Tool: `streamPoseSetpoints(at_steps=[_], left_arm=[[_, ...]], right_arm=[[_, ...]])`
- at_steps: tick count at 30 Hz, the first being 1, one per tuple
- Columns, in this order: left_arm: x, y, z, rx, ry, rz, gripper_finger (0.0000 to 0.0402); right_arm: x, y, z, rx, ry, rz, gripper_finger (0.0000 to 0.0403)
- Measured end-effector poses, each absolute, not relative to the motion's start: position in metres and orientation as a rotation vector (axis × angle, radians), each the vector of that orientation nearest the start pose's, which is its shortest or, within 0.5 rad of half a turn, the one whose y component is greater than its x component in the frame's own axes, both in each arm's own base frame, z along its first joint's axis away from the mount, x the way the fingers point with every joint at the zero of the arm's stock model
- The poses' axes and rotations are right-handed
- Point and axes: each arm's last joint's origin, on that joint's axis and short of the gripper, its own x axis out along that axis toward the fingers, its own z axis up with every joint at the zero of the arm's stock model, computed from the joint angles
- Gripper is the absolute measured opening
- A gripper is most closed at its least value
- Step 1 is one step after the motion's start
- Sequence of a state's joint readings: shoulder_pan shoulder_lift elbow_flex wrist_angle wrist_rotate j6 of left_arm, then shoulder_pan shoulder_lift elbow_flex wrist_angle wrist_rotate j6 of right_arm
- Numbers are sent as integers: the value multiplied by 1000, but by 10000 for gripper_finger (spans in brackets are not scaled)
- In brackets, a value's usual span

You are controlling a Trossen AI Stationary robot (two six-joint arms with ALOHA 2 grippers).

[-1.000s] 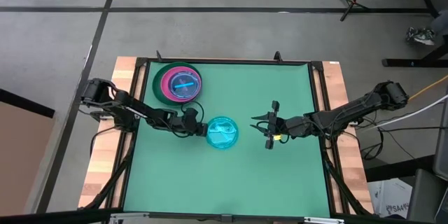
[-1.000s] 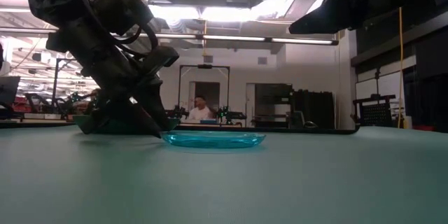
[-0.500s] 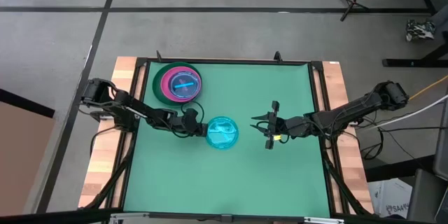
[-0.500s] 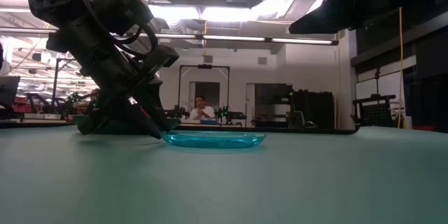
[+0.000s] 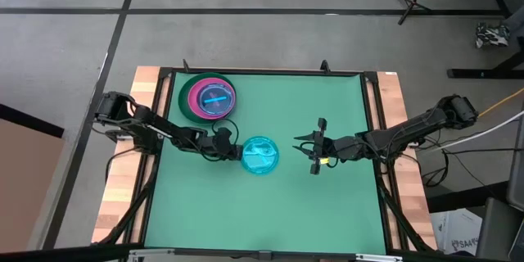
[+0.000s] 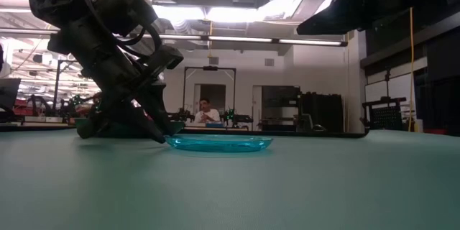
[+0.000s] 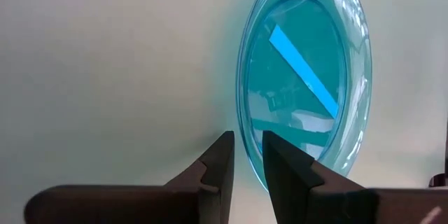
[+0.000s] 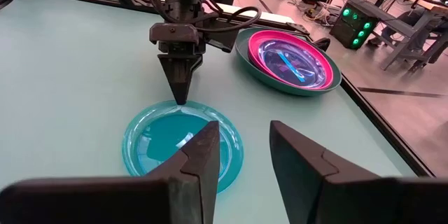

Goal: Stack plastic plates
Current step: Stack the blue plate on top of the blue plate

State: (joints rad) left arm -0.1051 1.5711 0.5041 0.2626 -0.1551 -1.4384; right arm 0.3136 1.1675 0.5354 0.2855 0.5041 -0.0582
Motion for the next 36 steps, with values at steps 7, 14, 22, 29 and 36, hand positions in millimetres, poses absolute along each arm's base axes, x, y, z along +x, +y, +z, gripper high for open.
streamPoseSetpoints(at_steps=[7, 14, 22, 29, 36], left_arm=[[257, -22, 113, -1250, 607, 606, 47], [257, -22, 113, -1244, 597, 616, 11], [257, -21, 113, -1228, 581, 631, 1], [257, -21, 113, -1194, 572, 635, 1], [257, -17, 113, -1198, 562, 649, 0]], right_arm=[[230, 60, 218, -196, 324, -180, 120], [230, 60, 218, -196, 324, -180, 120], [230, 60, 218, -196, 324, -179, 120], [230, 60, 218, -196, 324, -179, 120], [230, 60, 218, -196, 324, -179, 120]])
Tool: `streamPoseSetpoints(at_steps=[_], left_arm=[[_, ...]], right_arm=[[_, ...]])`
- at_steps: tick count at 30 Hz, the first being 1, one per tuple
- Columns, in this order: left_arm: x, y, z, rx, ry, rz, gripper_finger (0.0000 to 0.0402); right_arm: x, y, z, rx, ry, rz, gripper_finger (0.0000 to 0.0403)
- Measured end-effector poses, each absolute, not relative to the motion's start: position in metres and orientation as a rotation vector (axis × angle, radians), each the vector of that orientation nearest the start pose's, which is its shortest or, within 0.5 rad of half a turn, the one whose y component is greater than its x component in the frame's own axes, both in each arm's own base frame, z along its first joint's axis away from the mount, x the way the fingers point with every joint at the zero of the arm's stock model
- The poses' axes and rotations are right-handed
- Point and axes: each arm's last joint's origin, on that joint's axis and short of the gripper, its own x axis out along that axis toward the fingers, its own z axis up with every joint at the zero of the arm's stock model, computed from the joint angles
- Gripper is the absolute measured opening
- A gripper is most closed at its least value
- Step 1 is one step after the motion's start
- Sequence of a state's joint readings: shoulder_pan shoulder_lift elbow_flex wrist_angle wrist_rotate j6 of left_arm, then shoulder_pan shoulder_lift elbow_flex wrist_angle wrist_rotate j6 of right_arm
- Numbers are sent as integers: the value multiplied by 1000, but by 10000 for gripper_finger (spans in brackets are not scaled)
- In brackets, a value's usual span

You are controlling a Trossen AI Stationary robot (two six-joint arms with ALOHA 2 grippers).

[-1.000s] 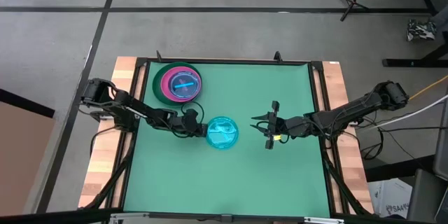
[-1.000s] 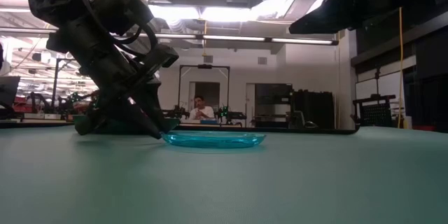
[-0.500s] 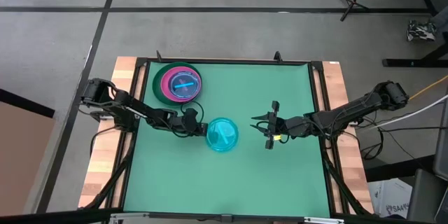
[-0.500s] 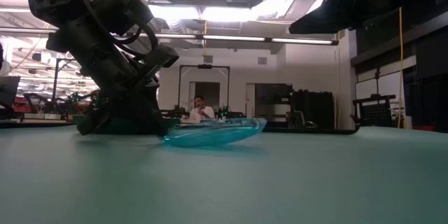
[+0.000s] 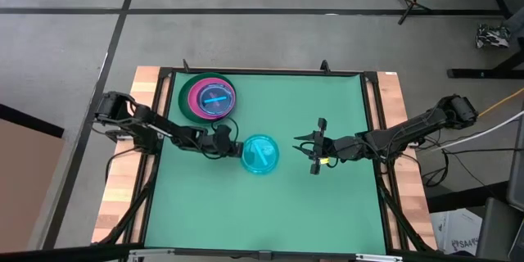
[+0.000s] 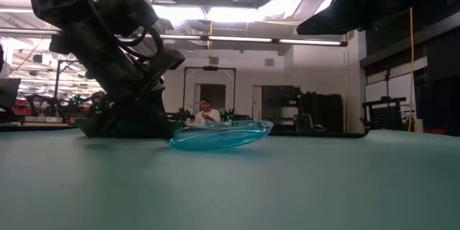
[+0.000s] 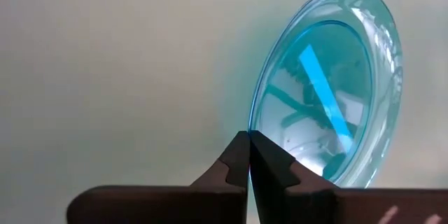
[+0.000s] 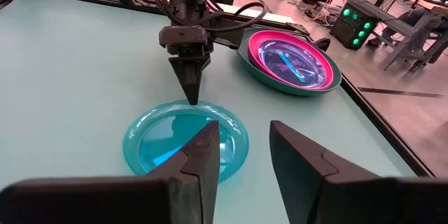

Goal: Stack plastic plates
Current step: Stack the blue plate on top of the blue plate

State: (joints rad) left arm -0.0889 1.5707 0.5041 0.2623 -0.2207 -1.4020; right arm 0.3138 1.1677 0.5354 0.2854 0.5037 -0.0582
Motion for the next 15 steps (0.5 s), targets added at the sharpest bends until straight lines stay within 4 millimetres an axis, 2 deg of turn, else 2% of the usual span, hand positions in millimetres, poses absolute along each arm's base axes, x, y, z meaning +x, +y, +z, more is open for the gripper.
streamPoseSetpoints(at_steps=[6, 15], left_arm=[[257, -4, 120, -1174, 532, 639, 0], [250, 26, 152, -1142, 402, 626, 0]], right_arm=[[230, 60, 218, -196, 325, -179, 120], [230, 60, 218, -198, 330, -179, 120]])
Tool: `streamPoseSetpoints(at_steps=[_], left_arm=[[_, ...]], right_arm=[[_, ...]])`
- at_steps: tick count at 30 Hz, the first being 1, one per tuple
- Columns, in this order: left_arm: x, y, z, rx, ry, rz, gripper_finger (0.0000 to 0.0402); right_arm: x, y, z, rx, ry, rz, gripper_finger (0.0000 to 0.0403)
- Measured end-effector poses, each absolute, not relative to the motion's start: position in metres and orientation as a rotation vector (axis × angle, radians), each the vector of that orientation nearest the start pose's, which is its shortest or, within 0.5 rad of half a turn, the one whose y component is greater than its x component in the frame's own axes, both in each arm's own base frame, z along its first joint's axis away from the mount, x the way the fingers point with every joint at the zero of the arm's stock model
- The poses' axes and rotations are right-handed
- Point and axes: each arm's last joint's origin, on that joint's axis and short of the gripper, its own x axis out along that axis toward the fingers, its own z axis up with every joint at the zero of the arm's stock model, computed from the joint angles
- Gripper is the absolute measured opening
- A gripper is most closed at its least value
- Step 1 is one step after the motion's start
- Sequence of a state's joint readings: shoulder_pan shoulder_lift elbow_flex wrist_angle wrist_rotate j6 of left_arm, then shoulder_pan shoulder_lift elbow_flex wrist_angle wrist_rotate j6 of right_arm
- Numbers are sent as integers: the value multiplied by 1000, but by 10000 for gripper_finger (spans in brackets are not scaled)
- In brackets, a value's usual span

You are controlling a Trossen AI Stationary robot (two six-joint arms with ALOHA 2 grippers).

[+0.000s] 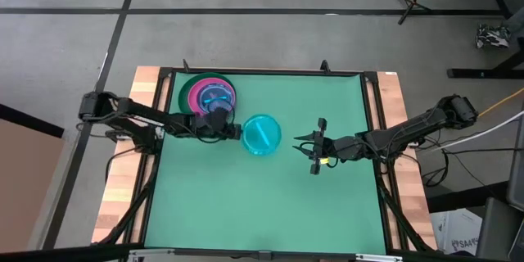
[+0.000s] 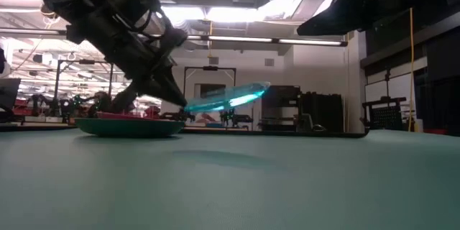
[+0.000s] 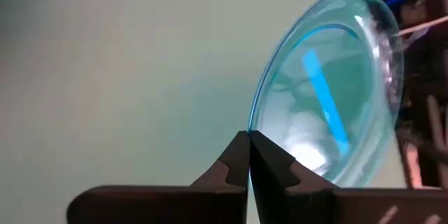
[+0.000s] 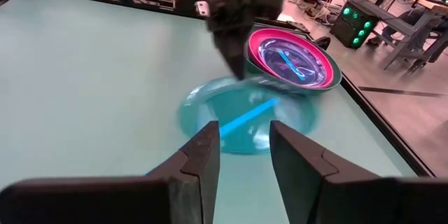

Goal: Stack plastic plates
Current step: Stack the blue plate on top of the blue plate

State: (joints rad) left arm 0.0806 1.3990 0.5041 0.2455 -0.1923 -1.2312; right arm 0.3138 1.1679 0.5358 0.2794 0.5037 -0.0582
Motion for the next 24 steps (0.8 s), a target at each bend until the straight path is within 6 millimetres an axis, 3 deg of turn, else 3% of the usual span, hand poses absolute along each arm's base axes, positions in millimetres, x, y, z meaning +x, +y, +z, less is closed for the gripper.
streamPoseSetpoints(at_steps=[7, 14, 24], left_arm=[[229, 59, 177, -1104, 309, 713, 0], [195, 87, 194, -1083, 271, 860, 0], [151, 111, 194, -1072, 333, 1134, 0]], right_arm=[[230, 60, 218, -198, 330, -179, 120], [230, 60, 218, -198, 329, -179, 120], [230, 60, 218, -198, 325, -179, 120]])
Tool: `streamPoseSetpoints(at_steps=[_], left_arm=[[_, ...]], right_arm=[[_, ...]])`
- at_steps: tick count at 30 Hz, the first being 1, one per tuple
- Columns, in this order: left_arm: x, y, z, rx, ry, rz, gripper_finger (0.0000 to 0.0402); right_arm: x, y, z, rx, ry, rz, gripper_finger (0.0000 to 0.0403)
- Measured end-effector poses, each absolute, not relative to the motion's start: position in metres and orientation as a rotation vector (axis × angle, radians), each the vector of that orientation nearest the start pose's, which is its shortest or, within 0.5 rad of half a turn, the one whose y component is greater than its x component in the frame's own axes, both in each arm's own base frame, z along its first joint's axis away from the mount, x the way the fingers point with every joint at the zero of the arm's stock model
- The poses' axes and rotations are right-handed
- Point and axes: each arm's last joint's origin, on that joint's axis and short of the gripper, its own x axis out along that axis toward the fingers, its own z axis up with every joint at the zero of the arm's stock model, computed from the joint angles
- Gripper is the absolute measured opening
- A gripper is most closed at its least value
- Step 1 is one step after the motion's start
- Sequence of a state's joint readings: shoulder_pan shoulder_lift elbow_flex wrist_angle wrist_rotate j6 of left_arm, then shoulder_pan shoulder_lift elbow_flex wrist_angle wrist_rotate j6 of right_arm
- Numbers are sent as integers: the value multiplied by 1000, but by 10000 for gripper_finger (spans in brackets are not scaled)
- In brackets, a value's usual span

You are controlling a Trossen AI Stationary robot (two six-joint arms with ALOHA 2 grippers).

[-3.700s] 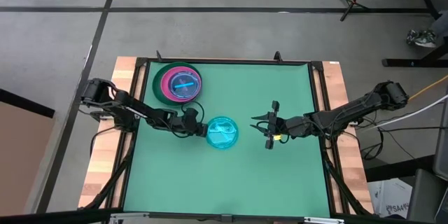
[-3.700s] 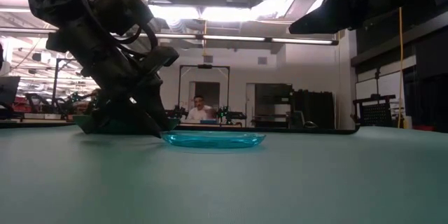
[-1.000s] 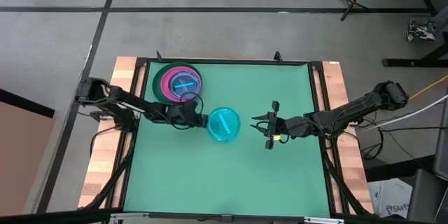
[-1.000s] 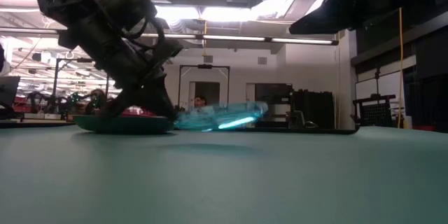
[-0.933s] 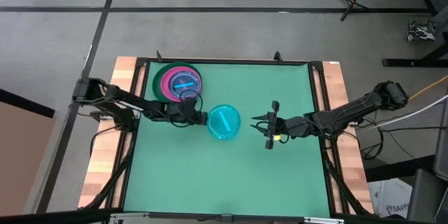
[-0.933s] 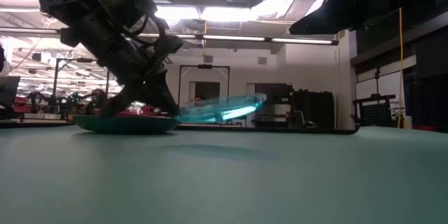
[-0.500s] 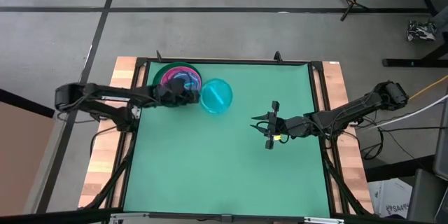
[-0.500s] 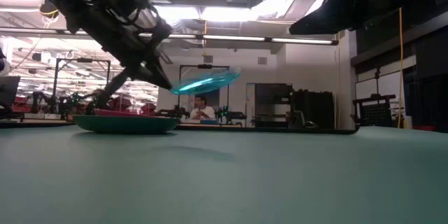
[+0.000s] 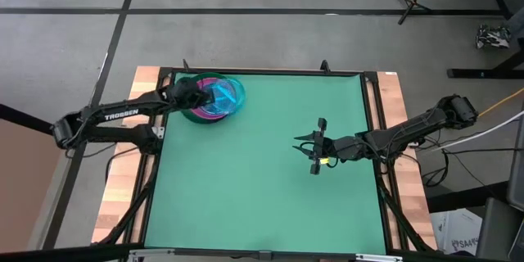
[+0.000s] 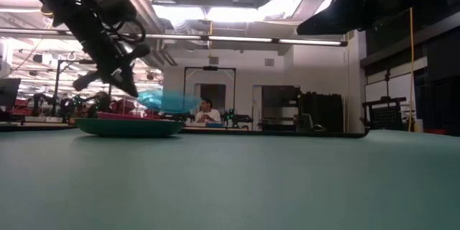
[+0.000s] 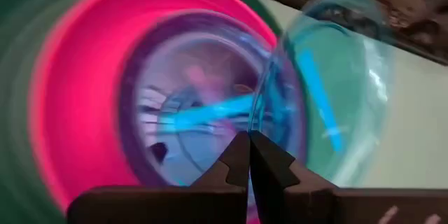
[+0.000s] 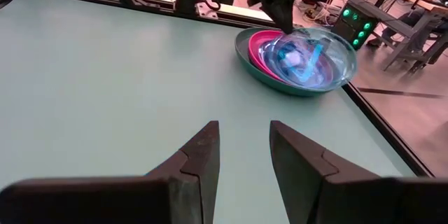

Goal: Stack plastic plates
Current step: Stack the blue plate on top of the blue plate

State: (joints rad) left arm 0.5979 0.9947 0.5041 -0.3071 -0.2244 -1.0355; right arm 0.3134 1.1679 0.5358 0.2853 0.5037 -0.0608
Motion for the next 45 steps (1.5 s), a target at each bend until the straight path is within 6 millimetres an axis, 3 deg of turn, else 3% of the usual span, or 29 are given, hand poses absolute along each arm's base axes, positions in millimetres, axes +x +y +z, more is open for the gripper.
streamPoseSetpoints(at_steps=[8, 18, 23, 29, 40, 45], left_arm=[[135, 122, 188, -1065, 398, 1248, 0], [127, 120, 183, -1086, 482, 1290, 0], [126, 119, 182, -1087, 494, 1295, 0], [126, 119, 182, -1087, 494, 1295, 0], [126, 119, 182, -1087, 495, 1295, 0], [126, 119, 182, -1088, 495, 1296, 0]], right_arm=[[226, 59, 226, -260, 297, -169, 114], [202, 54, 262, -322, 134, -48, 34], [181, 49, 280, -370, 56, -12, 5], [147, 38, 295, -398, 11, -6, 4], [87, 19, 298, -478, -1, -8, 1], [71, 13, 291, -475, -10, -10, 1]])
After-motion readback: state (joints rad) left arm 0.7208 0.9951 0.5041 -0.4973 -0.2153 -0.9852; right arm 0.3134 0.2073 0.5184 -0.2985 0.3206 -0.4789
